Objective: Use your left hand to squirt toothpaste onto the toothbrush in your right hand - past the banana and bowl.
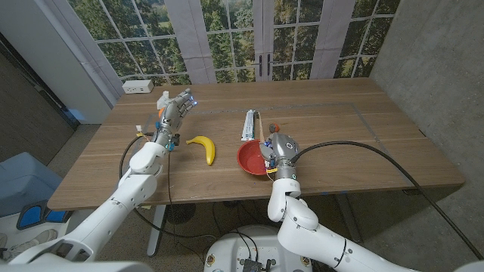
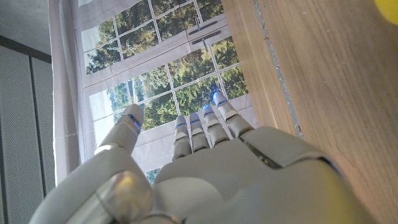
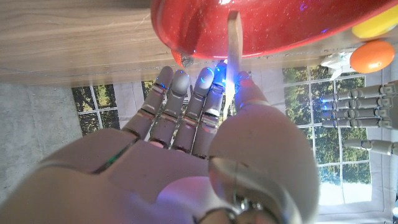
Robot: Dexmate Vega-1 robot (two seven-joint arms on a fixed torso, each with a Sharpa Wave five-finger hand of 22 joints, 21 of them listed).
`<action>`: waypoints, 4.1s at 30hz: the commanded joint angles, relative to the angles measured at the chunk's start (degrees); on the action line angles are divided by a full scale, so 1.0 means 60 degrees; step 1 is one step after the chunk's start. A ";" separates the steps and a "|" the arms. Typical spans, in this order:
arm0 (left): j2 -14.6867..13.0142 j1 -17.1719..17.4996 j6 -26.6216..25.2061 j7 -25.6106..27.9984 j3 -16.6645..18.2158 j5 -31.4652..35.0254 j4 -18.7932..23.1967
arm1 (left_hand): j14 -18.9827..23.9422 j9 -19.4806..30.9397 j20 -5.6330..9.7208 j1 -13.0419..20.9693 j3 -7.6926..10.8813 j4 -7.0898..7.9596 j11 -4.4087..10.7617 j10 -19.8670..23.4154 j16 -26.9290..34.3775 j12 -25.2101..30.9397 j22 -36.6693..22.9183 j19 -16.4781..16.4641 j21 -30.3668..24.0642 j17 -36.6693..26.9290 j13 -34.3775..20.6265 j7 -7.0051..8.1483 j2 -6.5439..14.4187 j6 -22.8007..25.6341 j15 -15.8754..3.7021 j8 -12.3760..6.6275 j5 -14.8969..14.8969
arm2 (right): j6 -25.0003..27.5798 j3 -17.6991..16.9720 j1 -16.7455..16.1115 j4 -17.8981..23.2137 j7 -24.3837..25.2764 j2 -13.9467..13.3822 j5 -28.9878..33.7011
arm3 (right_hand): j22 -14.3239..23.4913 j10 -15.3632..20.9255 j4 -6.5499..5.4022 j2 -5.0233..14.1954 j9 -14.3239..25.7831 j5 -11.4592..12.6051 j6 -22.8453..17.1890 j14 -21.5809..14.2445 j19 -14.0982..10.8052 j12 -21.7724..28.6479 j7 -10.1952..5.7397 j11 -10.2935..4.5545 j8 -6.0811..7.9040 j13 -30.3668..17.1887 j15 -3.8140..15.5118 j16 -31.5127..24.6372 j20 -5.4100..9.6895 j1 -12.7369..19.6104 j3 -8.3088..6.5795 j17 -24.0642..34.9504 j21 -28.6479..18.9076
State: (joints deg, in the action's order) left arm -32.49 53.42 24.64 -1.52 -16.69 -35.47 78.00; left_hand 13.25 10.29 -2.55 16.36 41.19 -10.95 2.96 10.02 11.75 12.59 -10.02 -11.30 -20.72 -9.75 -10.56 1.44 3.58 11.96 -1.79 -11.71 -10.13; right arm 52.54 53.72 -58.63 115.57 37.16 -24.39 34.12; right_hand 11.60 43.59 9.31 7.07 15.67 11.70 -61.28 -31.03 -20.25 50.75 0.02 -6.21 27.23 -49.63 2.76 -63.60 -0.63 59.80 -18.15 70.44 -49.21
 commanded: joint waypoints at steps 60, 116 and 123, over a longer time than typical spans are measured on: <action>-0.1932 -0.2813 -0.9305 0.2436 -0.3179 0.5267 0.5134 | 0.0203 0.0071 -0.0078 0.1889 -0.0321 0.0012 0.0186 0.0222 -0.0067 -0.0012 -0.0058 -0.0369 0.0415 -0.0111 -0.0118 -0.0033 -0.1323 0.0238 -0.0112 -0.0160 0.0000 | -0.4380 -0.2705 -0.2160 0.0636 0.1214 -0.1426 -0.0839 | 0.0038 0.0123 0.0039 0.0022 0.0678 0.0333 -0.0111 0.0118 -0.0018 0.0316 0.0149 0.0091 0.0280 -0.0010 0.1542 -0.0684 -0.0027 0.0113 -0.0374 0.0014 -0.0483; -0.0632 -0.8621 -1.3828 -0.3174 -0.8150 0.7132 0.3460 | -0.0154 0.0077 0.0014 0.1740 -0.1253 0.0248 -0.0030 -0.0253 -0.0160 -0.0204 -0.0087 -0.0250 0.0741 -0.0150 -0.0140 0.0124 -0.2061 -0.0038 -0.0020 0.0011 0.0054 | -0.7026 -0.3915 -0.2908 0.0484 0.0839 -0.1865 -0.1730 | 0.0005 0.0067 0.0030 -0.0083 0.0784 0.0442 -0.0206 0.0159 0.0081 0.0490 0.0148 0.0097 0.0163 0.0042 0.1537 -0.0867 -0.0013 -0.0077 -0.0696 -0.0009 -0.0796; -0.0195 -0.9392 -1.4383 -0.3863 -0.9082 0.7424 0.2964 | -0.0093 0.0078 0.0025 0.1697 -0.1340 0.0275 -0.0142 -0.0247 -0.0124 -0.0191 -0.0090 -0.0303 0.0746 -0.0153 -0.0143 0.0120 -0.2067 -0.0068 0.0025 0.0024 0.0034 | -0.7241 -0.4059 -0.3041 0.0475 0.0850 -0.1891 -0.1824 | 0.0002 0.0094 0.0030 -0.0083 0.0796 0.0456 -0.0193 0.0160 0.0093 0.0502 0.0163 0.0082 0.0142 0.0079 0.1541 -0.0897 -0.0006 -0.0094 -0.0730 -0.0002 -0.0828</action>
State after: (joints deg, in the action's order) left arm -36.39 4.33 -58.31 -17.82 -62.94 6.91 99.77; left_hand 12.48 10.53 -2.54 26.47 33.51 -9.28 2.55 8.56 10.87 11.43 -10.26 -12.91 -16.50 -10.54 -11.35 2.16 -8.38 11.76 -2.06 -11.63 -9.74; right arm 11.09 30.61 -75.79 118.55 42.28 -35.37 23.87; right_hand 11.45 43.90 9.71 6.10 20.23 14.01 -61.72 -30.39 -19.72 53.47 1.42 -5.49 28.07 -49.07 2.97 -68.72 -0.71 58.88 -21.87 70.29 -53.87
